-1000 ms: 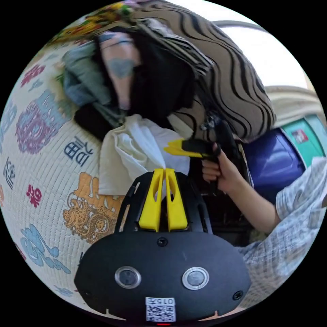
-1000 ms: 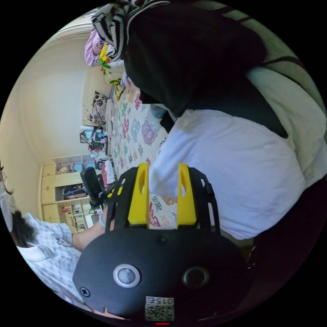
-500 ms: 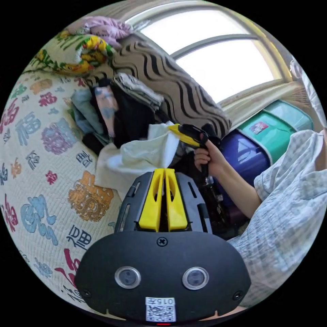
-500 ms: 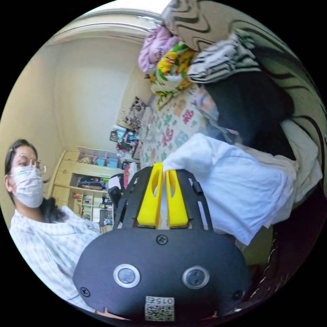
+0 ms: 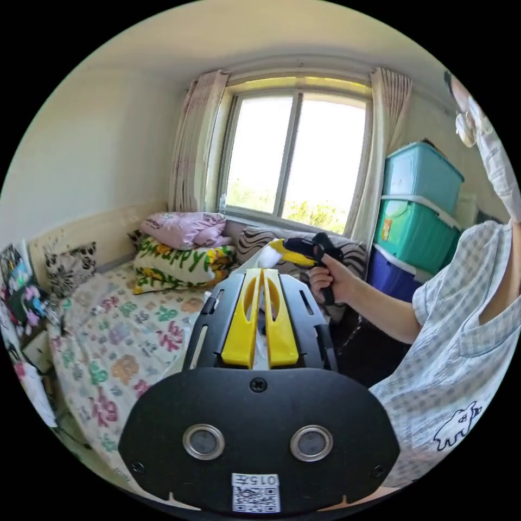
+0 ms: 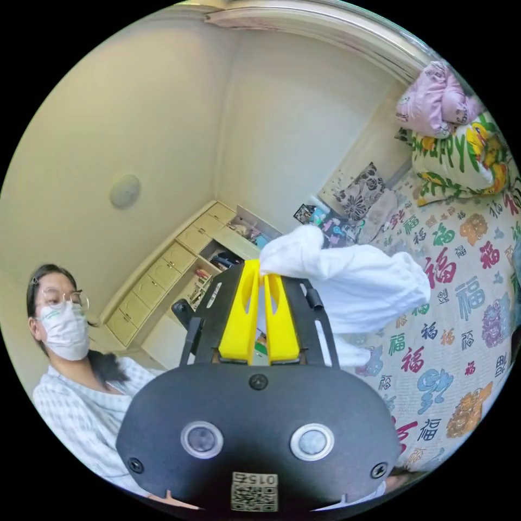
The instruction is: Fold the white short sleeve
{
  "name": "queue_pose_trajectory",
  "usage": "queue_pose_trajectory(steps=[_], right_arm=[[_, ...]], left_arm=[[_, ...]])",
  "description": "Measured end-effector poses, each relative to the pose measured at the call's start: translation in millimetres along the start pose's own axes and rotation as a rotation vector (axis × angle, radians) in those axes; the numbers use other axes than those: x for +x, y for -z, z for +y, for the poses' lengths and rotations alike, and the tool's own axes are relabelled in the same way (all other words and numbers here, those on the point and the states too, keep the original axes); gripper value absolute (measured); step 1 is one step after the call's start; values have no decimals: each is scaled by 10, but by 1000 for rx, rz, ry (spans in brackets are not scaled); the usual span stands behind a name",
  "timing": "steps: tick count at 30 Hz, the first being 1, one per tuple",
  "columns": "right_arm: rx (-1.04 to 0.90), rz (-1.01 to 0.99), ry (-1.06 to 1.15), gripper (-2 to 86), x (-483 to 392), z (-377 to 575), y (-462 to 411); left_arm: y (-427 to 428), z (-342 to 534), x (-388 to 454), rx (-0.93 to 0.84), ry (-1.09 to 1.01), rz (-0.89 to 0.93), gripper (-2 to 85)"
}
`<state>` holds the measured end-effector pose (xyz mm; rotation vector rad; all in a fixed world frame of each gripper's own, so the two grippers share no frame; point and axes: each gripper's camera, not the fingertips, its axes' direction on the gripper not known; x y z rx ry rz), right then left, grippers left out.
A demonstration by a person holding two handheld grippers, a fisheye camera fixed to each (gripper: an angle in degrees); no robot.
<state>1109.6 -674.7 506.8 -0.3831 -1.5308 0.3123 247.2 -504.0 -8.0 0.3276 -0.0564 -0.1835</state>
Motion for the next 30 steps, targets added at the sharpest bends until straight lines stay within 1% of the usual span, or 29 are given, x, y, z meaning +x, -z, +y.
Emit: queue_pose_trajectory(steps=[1, 3, 5, 6, 7, 8, 9, 10, 11, 12, 13, 14, 16, 17, 19, 21, 24, 26, 28, 30], right_arm=[[-14, -4, 29, -3, -198, 127, -175], [-44, 5, 39, -3, -414, 368, -365], [-167, 69, -25, -3, -516, 755, -619], [-198, 80, -41, -3, -518, 869, -678], [-272, 96, -104, -3, -484, 1113, -798], [-343, 129, -185, -4, -417, 1361, -905], [-377, 148, -221, -4, -379, 1489, -956], [-448, 189, -305, -4, -292, 1745, -1052], [-508, 211, -398, -4, -198, 1997, -1137], [-539, 222, -441, -4, -151, 2119, -1174], [-590, 251, -532, -4, -66, 2347, -1221], [-638, 250, -629, -4, 7, 2547, -1248], [-637, 219, -757, -4, 81, 2728, -1236], [-631, 180, -819, -4, 117, 2773, -1245], [-703, 199, -812, -5, 93, 2786, -1336], [-779, 212, -749, -5, 5, 2763, -1459], [-805, 186, -673, -5, -181, 2630, -1601], [-788, 90, -579, -5, -437, 2433, -1708], [-788, 33, -485, -5, -664, 2271, -1789], [-793, -14, -407, -5, -877, 2132, -1854]], left_arm=[[263, 122, 71, -41, -35, -65, -8], [575, 435, 154, -117, -47, -130, -8], [763, 898, 208, -200, -5, -156, -8], [841, 1267, 230, -245, 49, -159, -8], [903, 1659, 243, -287, 129, -178, -8], [930, 1861, 250, -303, 170, -190, -8], [978, 2267, 266, -329, 258, -210, -8], [996, 2657, 303, -381, 325, -234, -8], [994, 2841, 329, -421, 352, -248, -8], [998, 3179, 384, -492, 412, -252, -8], [1025, 3484, 444, -539, 467, -241, -7], [1045, 3618, 471, -557, 494, -235, -7], [1136, 4106, 561, -604, 610, -187, -6], [1161, 4206, 578, -602, 636, -180, -6], [1241, 4519, 581, -561, 746, -159, -6], [1258, 4666, 530, -560, 780, -193, -6], [1308, 4759, 367, -516, 790, -239, -7], [1373, 4755, 258, -453, 784, -243, -6], [1457, 4740, 148, -371, 746, -189, -4], [1496, 4755, 122, -332, 711, -123, -1]])
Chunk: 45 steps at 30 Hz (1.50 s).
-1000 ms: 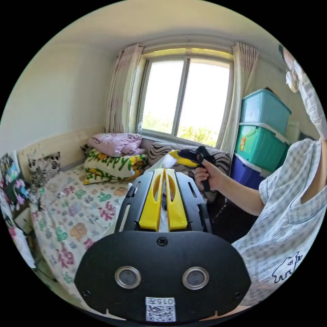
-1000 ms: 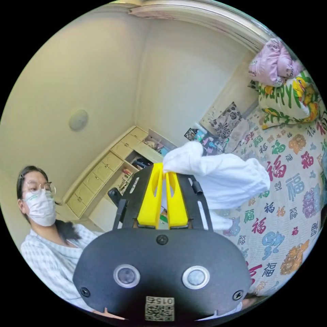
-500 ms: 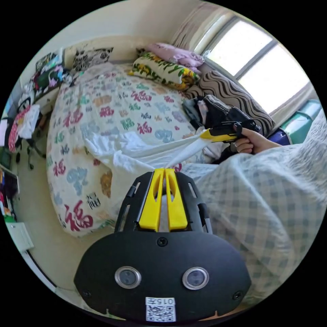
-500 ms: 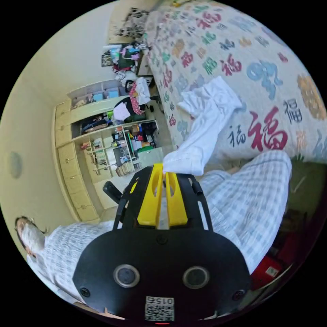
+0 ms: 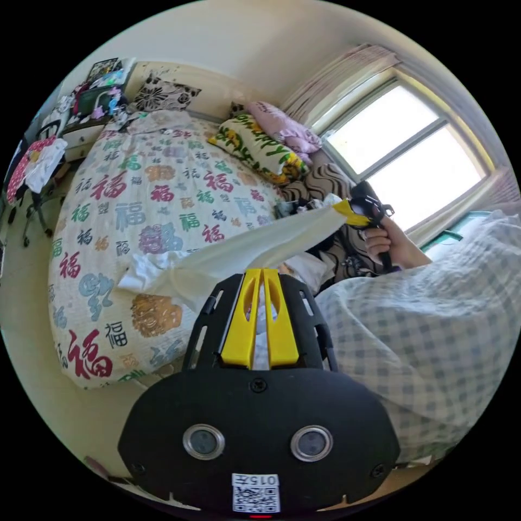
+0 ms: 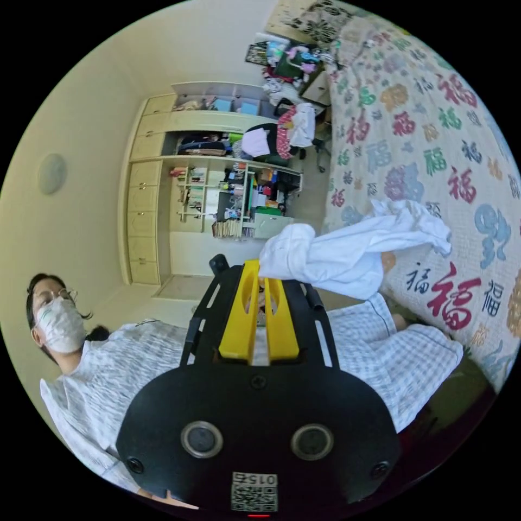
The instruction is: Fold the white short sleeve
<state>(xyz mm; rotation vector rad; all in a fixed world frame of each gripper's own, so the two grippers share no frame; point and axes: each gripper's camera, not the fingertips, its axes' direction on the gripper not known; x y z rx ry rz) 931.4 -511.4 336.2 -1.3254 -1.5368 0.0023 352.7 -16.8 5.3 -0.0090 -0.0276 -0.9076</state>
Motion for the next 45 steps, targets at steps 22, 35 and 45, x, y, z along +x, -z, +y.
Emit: queue_pose_trajectory(steps=[22, 35, 45], right_arm=[[-110, -105, 204, -5, -1203, -586, -478], [244, 157, -17, -5, -530, -1189, 556], [492, 134, 289, -5, -1324, -2227, 1187]], left_arm=[[-1653, 379, -214, -106, -190, -44, 107], [-1157, 9, -861, -11, -31, -126, -9], [-636, -2090, 140, 209, -468, -605, -8]])
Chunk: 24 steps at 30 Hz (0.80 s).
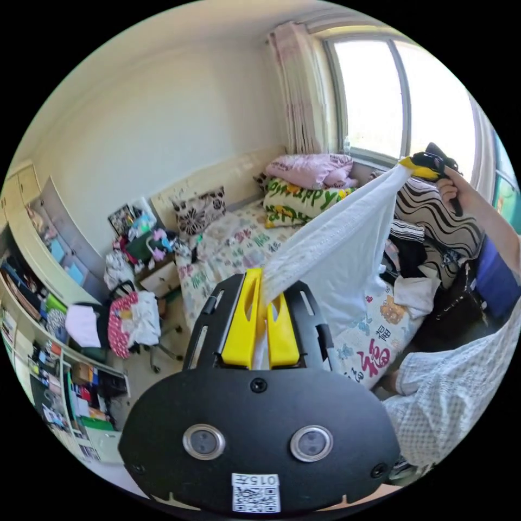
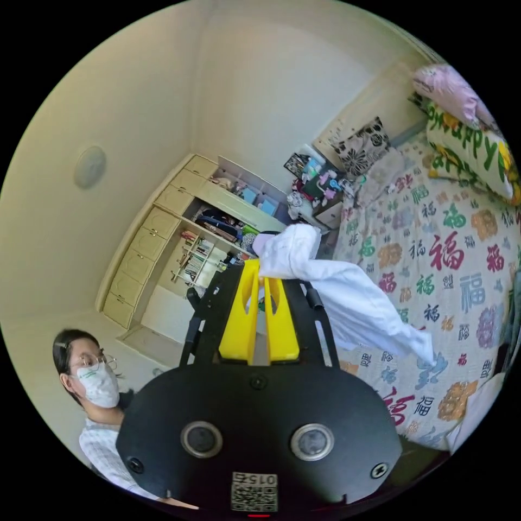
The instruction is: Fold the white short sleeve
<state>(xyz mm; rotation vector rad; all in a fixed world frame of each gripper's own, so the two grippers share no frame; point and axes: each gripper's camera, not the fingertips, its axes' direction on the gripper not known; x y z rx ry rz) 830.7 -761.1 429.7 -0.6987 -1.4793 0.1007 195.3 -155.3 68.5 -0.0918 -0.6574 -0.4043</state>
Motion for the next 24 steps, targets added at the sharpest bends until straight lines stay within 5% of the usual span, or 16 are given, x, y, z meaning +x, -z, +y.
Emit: queue_pose_trajectory(steps=[5, 9, 14, 19, 24], right_arm=[[-32, 25, 119, -5, 148, -21, 47], [-104, 100, 88, -4, 755, 222, -100], [-148, 152, -264, -2, 2331, 664, -456], [-225, 261, -616, 3, 3720, 1178, -748], [-251, 291, -906, 22, 4456, 1576, -717]], left_arm=[[54, -18, 496, 71, -165, -57, -8], [-655, 504, 1065, -49, -235, -25, -7], [-2077, 1346, 1748, -272, -205, 59, -7], [-3668, 2400, 2376, -560, 66, 247, 0], [-4236, 3129, 2689, -716, 357, 427, 31]])
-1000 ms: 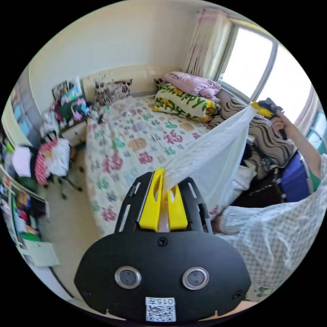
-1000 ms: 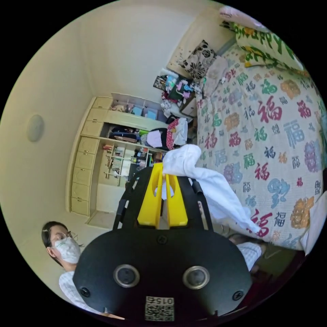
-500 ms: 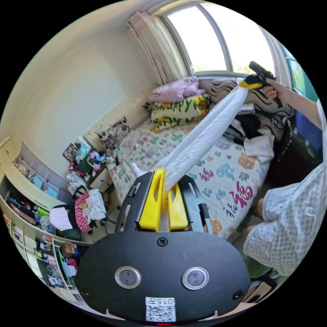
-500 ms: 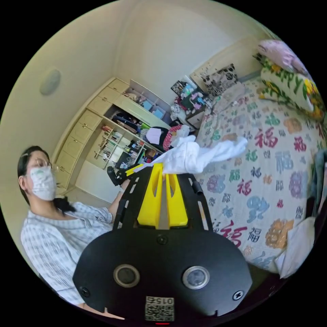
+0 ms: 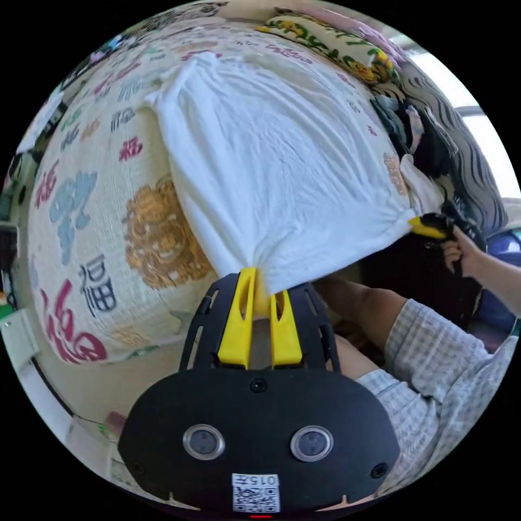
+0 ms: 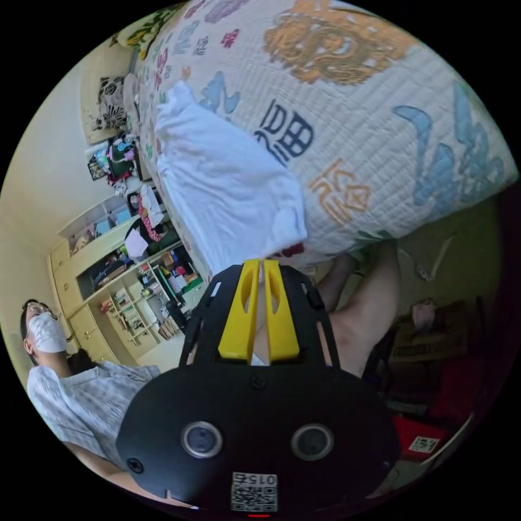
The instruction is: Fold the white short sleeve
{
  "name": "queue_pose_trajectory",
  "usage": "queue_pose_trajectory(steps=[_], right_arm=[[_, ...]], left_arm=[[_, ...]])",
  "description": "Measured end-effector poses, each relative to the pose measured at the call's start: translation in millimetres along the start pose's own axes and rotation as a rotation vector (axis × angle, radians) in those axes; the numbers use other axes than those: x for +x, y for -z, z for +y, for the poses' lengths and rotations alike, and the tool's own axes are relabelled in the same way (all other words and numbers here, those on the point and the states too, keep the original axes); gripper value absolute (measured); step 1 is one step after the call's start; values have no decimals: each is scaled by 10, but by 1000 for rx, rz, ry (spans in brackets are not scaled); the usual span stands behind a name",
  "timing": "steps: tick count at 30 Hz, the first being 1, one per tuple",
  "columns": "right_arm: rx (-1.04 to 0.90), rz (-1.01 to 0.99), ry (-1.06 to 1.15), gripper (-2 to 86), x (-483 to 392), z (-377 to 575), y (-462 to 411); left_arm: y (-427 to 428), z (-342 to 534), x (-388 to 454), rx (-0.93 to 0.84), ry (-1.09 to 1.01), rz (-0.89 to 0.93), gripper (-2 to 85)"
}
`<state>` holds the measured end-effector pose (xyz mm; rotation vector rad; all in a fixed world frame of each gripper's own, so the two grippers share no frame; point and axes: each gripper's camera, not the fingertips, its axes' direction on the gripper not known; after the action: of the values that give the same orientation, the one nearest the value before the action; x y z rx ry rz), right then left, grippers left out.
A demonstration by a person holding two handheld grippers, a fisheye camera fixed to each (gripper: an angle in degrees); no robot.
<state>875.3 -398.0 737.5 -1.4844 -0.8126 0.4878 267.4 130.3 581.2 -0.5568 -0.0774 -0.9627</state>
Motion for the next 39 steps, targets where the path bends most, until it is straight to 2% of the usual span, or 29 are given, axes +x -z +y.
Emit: queue_pose_trajectory(steps=[5, 7, 11, 15, 17, 18, 20, 22, 24, 29, 33, 35, 39], right_arm=[[191, 4, -64, 76, 18, -396, 471], [192, 29, -53, 89, -62, -611, 564], [-22, 107, 10, 107, -311, -1144, 384], [-114, 79, 0, 109, -468, -1466, 202], [-140, 78, -57, 80, -491, -1624, 142], [-138, 87, -69, 69, -497, -1654, 149], [-126, 149, -72, 31, -550, -1746, 239], [-133, 159, -46, 3, -602, -1789, 334], [-148, 180, -39, -4, -646, -1826, 448], [-109, 99, -9, -5, -785, -1900, 931], [-43, 219, 2, 23, -795, -1954, 1263], [-90, 236, -10, 62, -707, -2014, 1314], [-223, 248, -3, 71, -649, -2122, 1130]], left_arm=[[-47, 88, -334, 161, 254, 201, 52], [-27, 115, -559, 261, 392, 270, 57], [-22, 213, -809, 404, 512, 356, 56], [-91, 264, -1027, 501, 646, 418, 61], [-243, 212, -1115, 446, 735, 427, 68], [-422, 139, -1167, 343, 797, 434, 74], [-734, 33, -1214, 235, 886, 559, 78], [-1079, -73, -1203, 203, 1003, 807, 74], [-1224, -163, -1157, 190, 1049, 872, 56], [-1119, -225, -1098, 296, 1069, 854, 4], [-763, -249, -1085, 291, 984, 703, -3], [-638, -267, -1078, 263, 937, 633, -3], [-545, -312, -1074, 186, 884, 571, -4]])
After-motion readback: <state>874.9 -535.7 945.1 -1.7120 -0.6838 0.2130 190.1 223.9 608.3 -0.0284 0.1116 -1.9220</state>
